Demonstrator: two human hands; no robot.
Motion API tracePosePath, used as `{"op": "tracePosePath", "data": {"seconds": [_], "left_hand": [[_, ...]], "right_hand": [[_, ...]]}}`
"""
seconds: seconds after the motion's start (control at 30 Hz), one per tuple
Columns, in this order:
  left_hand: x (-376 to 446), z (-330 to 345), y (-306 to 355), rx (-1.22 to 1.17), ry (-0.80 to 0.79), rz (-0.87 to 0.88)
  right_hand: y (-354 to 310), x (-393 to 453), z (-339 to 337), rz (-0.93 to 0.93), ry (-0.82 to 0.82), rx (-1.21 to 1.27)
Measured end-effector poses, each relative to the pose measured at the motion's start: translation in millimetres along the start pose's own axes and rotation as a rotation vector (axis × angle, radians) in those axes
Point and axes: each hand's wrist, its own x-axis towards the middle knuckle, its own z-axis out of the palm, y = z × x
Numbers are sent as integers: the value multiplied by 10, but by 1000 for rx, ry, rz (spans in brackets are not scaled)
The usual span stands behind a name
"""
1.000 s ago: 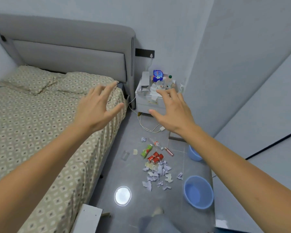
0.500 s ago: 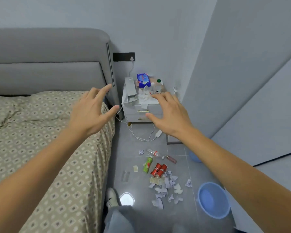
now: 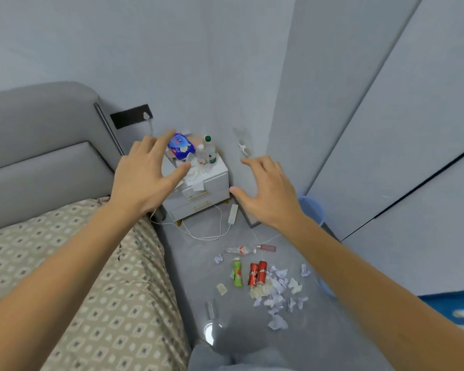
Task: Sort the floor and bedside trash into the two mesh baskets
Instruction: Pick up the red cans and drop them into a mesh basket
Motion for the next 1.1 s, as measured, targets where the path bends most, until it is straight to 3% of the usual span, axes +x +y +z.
{"op": "tracePosePath", "data": {"seconds": [0.23, 0.57, 0.9, 1.1], "left_hand": [[212, 262, 529, 33, -65, 191], [1018, 1172, 1100, -52, -233, 541], [1706, 2933, 1503, -148, -562, 1003], [1393, 4506, 1366, -164, -792, 1008]], "right_hand": [[477, -220, -246, 101, 97, -5], [1279, -444, -141, 448, 248, -8], [1819, -324, 979, 947, 419, -55], [2533, -809, 2076, 1128, 354, 35]]}}
